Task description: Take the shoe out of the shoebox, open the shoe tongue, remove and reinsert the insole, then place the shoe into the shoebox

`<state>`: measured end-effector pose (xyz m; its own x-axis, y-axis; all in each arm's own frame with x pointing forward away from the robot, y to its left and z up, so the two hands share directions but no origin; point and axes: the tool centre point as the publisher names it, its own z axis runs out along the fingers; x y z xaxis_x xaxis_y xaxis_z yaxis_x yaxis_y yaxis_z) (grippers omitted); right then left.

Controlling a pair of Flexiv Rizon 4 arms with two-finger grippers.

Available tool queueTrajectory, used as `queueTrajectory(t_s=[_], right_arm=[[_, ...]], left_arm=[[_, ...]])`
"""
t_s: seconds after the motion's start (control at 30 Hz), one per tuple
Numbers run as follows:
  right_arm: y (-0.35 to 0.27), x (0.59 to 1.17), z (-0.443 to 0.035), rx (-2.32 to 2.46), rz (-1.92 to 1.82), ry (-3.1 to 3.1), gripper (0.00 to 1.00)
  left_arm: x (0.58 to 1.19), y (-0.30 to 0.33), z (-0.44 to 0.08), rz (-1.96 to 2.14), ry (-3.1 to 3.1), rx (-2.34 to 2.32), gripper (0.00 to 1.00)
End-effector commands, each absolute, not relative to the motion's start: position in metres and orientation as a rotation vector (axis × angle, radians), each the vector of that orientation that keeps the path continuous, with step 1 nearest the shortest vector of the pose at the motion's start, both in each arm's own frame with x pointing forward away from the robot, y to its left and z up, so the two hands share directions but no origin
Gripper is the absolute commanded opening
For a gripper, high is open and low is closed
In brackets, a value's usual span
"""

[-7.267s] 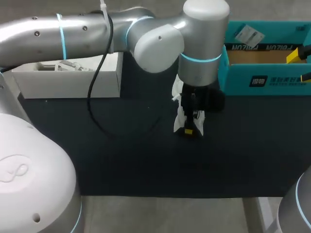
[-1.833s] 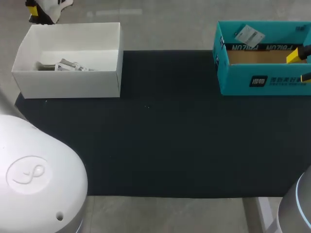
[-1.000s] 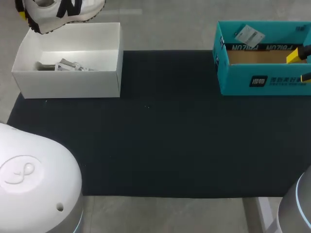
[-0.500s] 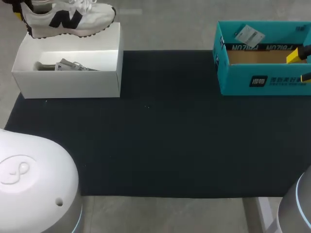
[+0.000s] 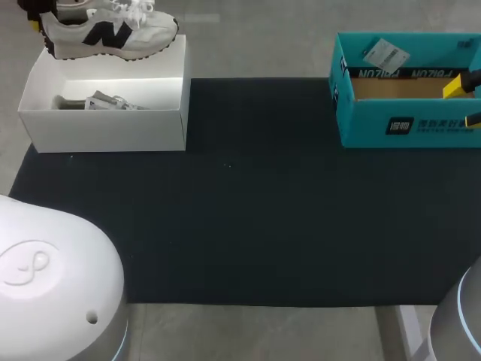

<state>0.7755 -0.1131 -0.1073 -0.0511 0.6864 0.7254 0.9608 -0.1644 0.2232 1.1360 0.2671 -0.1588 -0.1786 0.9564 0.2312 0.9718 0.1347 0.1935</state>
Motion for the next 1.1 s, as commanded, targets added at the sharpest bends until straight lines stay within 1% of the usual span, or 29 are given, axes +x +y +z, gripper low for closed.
queueTrajectory(t_s=[0.03,0.27,0.4,0.67,1.1], right_arm=[[-0.113,0.775,-0.108,-1.878,-1.058,-1.75,1.0],[-0.113,0.775,-0.108,-1.878,-1.058,-1.75,1.0],[-0.113,0.775,-0.108,-1.878,-1.058,-1.75,1.0],[-0.113,0.775,-0.108,-1.878,-1.058,-1.75,1.0],[-0.113,0.775,-0.108,-1.878,-1.058,-1.75,1.0]], left_arm=[[1.159,0.274,-0.169,-0.47,-2.328,-1.977,0.0],[1.179,0.293,-0.183,-0.457,-2.313,-2.009,0.0],[1.189,0.3,-0.187,-0.394,-2.253,-2.124,0.0],[1.195,0.303,-0.189,-0.393,-2.077,-2.346,0.0],[1.209,0.299,-0.237,-0.441,-2.071,-2.394,0.0]])
